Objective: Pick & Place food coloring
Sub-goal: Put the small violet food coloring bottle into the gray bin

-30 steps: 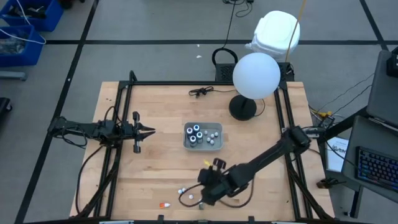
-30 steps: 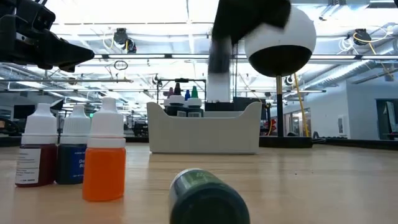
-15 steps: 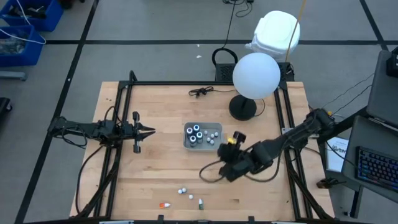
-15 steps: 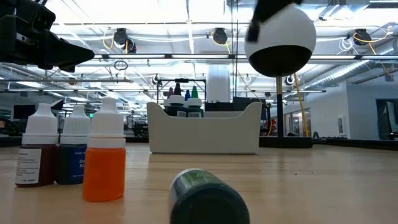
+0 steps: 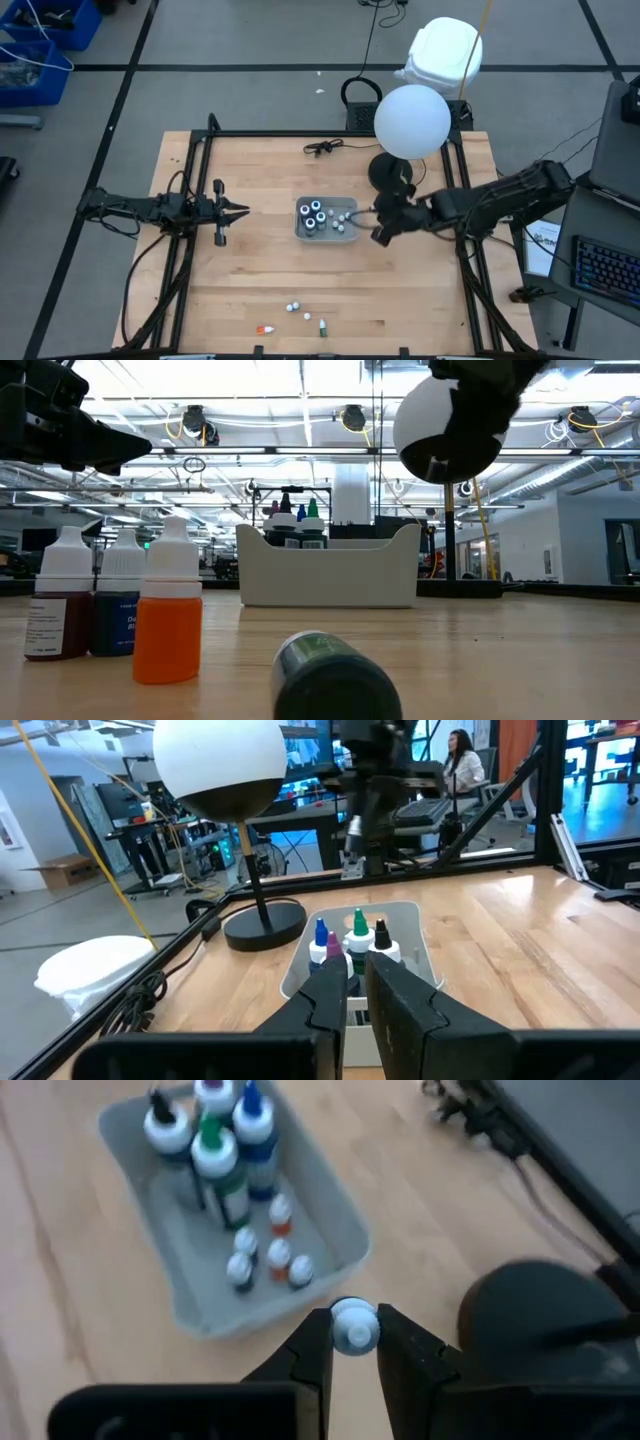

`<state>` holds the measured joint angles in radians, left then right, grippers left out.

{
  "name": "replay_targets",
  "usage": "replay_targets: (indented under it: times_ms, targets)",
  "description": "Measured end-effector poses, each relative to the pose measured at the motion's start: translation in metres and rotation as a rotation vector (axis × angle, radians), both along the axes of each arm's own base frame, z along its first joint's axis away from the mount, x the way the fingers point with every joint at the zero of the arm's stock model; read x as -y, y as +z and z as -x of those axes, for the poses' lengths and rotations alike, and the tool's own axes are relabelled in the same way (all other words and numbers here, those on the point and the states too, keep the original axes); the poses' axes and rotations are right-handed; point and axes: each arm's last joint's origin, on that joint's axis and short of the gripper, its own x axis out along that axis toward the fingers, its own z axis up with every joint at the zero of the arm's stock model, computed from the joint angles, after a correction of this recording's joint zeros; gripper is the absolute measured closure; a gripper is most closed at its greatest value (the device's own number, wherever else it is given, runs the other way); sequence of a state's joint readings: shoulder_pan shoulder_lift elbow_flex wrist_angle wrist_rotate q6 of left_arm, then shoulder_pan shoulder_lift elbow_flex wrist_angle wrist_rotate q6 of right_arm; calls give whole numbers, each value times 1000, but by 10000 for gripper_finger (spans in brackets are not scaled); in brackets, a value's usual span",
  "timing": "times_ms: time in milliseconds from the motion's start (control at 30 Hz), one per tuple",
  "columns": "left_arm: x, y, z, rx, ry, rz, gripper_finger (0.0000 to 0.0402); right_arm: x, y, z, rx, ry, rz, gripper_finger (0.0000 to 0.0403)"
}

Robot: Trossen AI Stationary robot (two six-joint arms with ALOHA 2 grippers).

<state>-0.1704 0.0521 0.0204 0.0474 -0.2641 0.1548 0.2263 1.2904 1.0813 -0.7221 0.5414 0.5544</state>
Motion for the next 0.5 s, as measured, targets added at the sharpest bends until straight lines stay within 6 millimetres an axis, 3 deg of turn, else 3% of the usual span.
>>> replay_targets:
  times_ms: [233,500]
  targets:
    - [-1,3,0,20,57,-114,353,30,2,-31,98,192,-56,353]
    - [-5,7,1,41,167,-176,353,37,-2,-66,34,257,-79,355]
